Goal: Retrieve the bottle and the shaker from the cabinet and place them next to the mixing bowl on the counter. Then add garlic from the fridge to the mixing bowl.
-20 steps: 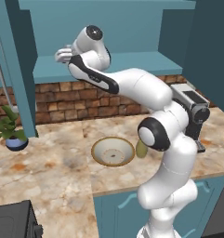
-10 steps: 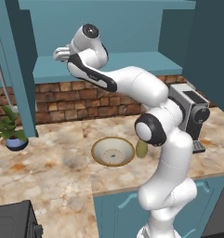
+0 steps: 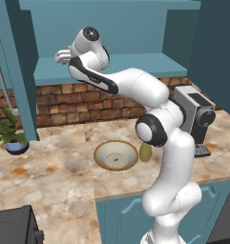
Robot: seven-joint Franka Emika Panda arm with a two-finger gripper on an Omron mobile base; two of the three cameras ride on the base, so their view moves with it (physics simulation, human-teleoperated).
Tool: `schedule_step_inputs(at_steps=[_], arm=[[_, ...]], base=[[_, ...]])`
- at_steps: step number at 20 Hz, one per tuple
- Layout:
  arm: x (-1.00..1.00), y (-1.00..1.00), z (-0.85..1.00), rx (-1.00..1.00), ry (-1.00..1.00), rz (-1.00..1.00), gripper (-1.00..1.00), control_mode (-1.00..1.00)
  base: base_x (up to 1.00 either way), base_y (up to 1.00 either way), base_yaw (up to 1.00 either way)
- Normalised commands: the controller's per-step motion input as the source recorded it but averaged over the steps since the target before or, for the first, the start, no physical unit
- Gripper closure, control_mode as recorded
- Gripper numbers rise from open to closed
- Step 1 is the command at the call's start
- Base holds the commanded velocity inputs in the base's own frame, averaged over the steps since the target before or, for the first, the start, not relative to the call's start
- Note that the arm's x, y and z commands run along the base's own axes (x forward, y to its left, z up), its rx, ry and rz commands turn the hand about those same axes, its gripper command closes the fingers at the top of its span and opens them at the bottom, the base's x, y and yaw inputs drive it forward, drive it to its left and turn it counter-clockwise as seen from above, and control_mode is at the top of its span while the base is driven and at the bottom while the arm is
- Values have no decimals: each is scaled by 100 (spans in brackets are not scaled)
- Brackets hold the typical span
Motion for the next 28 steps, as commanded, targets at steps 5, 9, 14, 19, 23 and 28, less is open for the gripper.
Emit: schedule_step_inputs(at_steps=[5, 9, 14, 19, 23, 28], arm=[[0, 0, 0, 0, 0, 0, 100, -100], [0, 0, 0, 0, 0, 0, 100, -100], [-68, -2, -1, 0, 0, 0, 100, -100], [-100, -22, 0, 3, 0, -1, 100, -100], [-100, -41, 0, 8, -2, -6, 100, -100], [-100, -40, 0, 10, 0, -11, 100, -100]], base=[[0, 0, 0], [0, 0, 0], [0, 0, 0], [0, 0, 0], [0, 0, 0], [0, 0, 0]])
